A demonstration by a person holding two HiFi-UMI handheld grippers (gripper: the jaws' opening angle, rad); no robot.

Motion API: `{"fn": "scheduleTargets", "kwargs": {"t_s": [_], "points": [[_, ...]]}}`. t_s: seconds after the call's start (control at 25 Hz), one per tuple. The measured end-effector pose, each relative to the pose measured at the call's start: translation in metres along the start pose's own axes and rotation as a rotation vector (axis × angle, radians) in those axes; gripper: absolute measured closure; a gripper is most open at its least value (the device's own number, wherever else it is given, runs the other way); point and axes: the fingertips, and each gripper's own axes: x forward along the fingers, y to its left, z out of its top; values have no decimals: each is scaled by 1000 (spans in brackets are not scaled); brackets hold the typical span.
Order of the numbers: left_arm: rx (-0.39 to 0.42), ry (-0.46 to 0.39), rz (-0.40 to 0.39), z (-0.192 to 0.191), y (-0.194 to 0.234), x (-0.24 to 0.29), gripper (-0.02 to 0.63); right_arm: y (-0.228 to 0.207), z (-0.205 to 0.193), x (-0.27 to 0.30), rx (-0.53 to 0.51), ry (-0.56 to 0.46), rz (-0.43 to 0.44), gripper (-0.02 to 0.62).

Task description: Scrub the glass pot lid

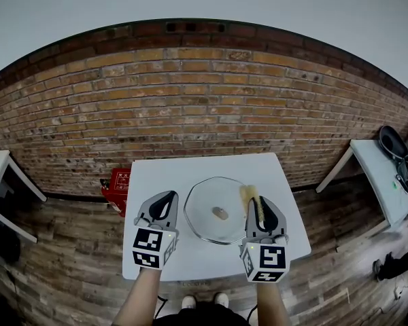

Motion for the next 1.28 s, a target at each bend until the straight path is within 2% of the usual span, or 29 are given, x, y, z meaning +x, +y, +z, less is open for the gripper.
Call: {"fn": "scheduleTargets", "kwargs": {"t_s": [0.24, 0.8, 1.28], "points": [[11, -2, 29, 9, -10, 11, 595, -14, -2, 11, 14, -4, 39, 537], [2, 31, 68, -5, -12, 32, 595, -26, -21, 31, 29, 29, 84, 537], [-34, 107, 78, -45, -5, 45, 595, -17, -66, 50, 56, 115, 117, 537]]}}
